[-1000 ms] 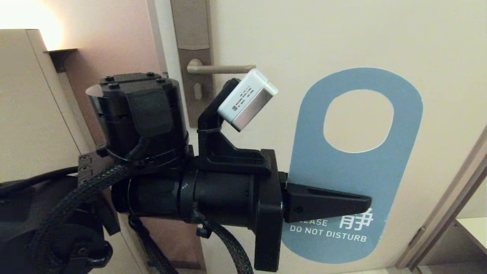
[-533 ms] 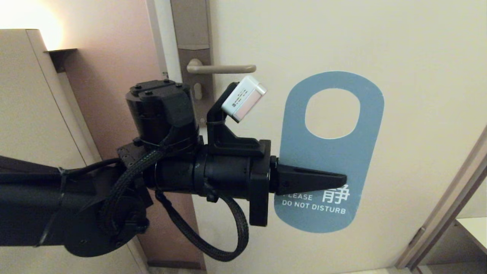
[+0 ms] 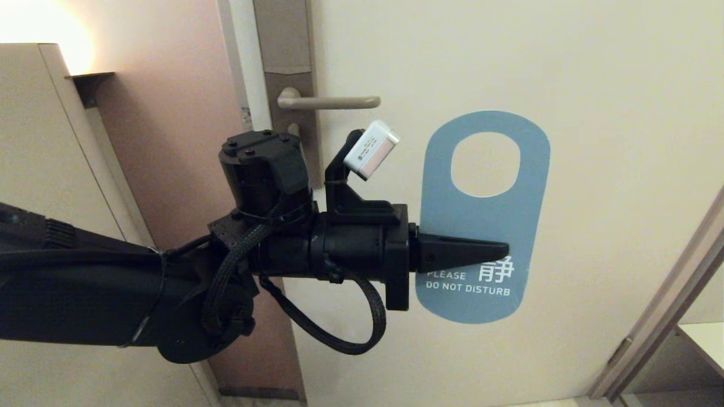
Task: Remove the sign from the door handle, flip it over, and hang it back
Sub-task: Hand it to the other hand
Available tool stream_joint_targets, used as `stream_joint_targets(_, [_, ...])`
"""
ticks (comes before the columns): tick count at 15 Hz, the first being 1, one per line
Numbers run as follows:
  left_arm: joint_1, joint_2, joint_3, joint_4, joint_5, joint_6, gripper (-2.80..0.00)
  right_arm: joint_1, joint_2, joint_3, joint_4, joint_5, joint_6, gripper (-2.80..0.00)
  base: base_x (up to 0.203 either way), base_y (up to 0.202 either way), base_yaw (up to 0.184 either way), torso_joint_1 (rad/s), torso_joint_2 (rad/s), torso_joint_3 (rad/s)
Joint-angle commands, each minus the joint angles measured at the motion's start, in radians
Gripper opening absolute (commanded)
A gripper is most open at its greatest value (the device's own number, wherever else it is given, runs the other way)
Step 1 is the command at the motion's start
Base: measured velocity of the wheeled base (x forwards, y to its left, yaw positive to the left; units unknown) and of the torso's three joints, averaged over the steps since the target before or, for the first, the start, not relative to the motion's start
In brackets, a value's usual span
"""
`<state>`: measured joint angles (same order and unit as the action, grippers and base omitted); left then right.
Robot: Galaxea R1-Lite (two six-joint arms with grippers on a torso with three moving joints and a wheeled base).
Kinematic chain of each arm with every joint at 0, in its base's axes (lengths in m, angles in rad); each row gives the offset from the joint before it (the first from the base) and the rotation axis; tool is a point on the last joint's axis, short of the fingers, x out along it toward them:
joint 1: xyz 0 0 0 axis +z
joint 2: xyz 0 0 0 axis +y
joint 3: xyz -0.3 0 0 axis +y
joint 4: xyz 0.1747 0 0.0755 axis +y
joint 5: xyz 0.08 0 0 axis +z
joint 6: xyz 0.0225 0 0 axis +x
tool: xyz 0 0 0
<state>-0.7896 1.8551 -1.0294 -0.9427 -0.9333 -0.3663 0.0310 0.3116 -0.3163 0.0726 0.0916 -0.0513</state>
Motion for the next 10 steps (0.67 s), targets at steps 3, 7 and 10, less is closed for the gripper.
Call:
stream_joint_targets(3, [0.007, 0.057, -0.045, -0.063, -0.025, -0.043, -2.8, 0.008, 0.379, -0.183, -0.068, 0.041, 0.0, -2.8, 0.0, 0.0, 0.0, 0.0, 0.0, 0.0])
stream_joint_targets(7, [0.007, 0.13, -0.16, -0.067, -0.054, -0.047, -2.8, 0.01, 0.544, -0.351, -0.115, 0.302, -0.006, -2.8, 0.0, 0.0, 0.0, 0.0, 0.0, 0.0])
stream_joint_targets(10, [0.004, 0.176, -0.214, -0.067, -0.076, -0.047, -2.8, 0.01, 0.558, -0.352, -0.116, 0.443, -0.012, -2.8, 0.0, 0.0, 0.0, 0.0, 0.0, 0.0])
